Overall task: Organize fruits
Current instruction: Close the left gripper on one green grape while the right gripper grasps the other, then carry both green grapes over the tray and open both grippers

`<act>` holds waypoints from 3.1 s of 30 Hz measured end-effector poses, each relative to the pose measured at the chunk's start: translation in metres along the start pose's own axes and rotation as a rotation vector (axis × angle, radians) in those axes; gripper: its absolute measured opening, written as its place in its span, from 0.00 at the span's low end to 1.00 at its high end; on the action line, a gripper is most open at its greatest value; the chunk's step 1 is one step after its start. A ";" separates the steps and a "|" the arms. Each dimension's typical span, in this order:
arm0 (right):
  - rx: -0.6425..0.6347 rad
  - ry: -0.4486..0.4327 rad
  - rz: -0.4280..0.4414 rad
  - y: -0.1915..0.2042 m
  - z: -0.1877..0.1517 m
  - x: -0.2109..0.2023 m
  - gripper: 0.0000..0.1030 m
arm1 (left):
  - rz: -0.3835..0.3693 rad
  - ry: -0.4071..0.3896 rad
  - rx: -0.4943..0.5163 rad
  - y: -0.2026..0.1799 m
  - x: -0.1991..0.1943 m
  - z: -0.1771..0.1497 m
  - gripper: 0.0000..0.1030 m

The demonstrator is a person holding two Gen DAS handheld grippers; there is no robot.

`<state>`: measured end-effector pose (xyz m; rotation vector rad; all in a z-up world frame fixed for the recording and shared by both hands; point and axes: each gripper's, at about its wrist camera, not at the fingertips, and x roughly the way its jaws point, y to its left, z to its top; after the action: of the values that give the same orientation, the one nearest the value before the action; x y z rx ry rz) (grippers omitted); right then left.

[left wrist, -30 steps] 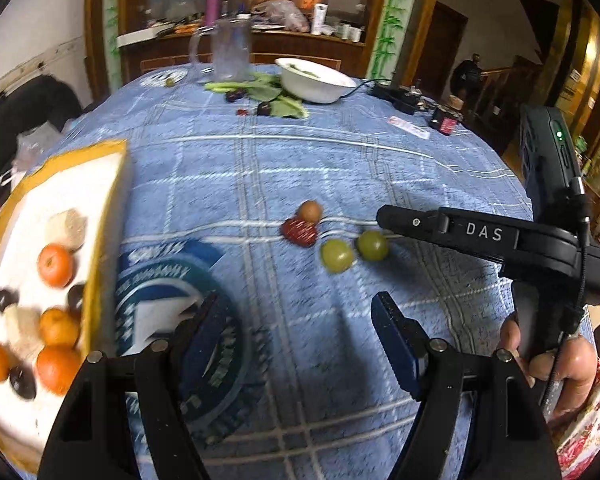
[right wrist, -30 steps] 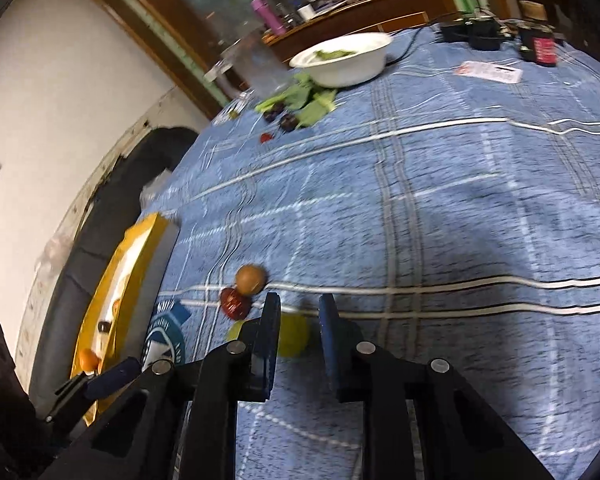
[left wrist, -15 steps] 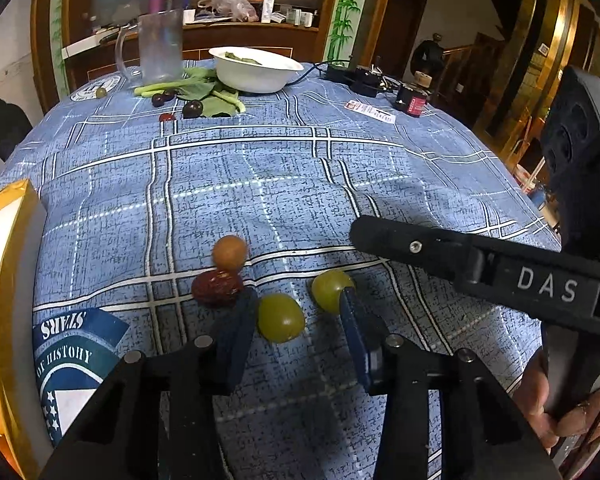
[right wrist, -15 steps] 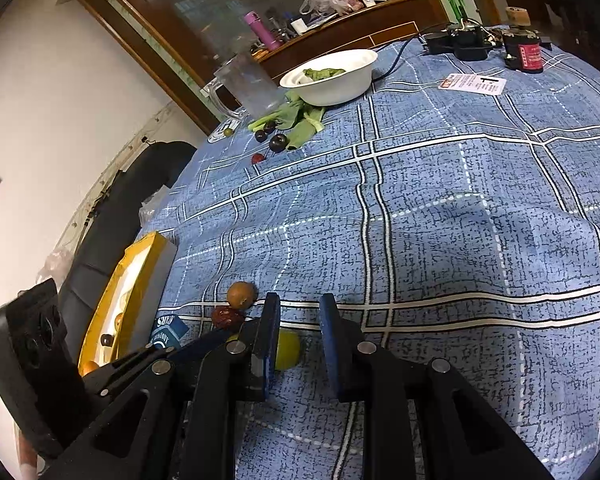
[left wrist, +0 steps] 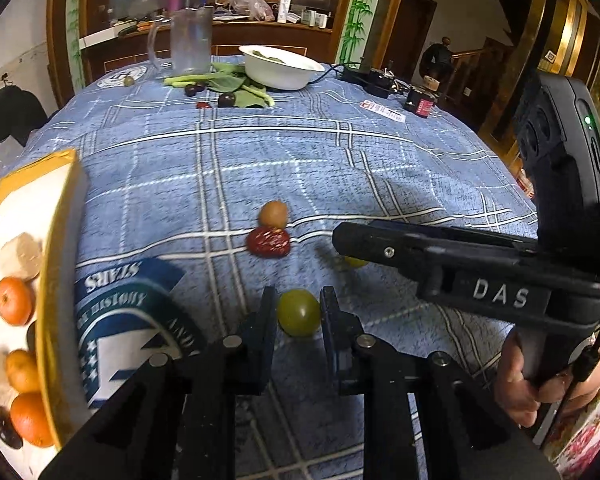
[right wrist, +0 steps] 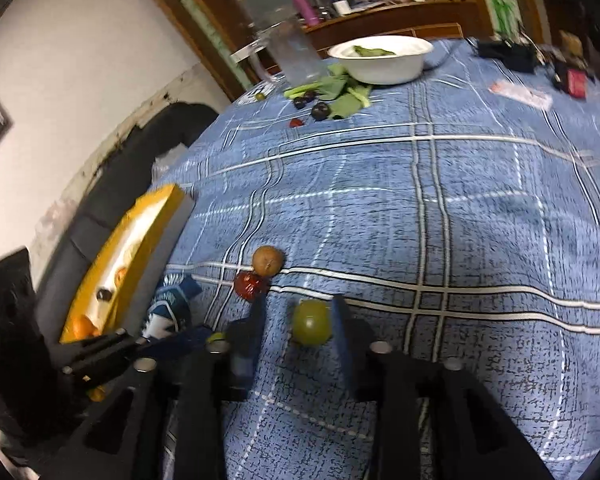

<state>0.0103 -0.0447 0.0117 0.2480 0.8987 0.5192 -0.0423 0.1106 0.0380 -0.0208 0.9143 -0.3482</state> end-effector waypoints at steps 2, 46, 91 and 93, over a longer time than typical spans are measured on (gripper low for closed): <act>-0.043 0.007 -0.057 0.007 -0.003 0.004 0.49 | 0.008 0.005 0.001 0.001 0.001 -0.001 0.20; -0.069 -0.044 0.028 0.085 0.002 -0.031 0.25 | 0.181 -0.175 -0.419 0.144 -0.128 -0.053 0.21; -0.167 0.064 -0.642 -0.001 -0.011 0.000 0.87 | 0.157 -0.235 -0.387 0.126 -0.158 -0.072 0.66; -0.176 0.065 -0.651 -0.005 -0.007 0.002 0.94 | 0.159 -0.243 -0.381 0.124 -0.162 -0.071 0.66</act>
<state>0.0079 -0.0482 0.0042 -0.2235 0.9304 -0.0013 -0.1524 0.2857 0.0988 -0.3327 0.7243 -0.0182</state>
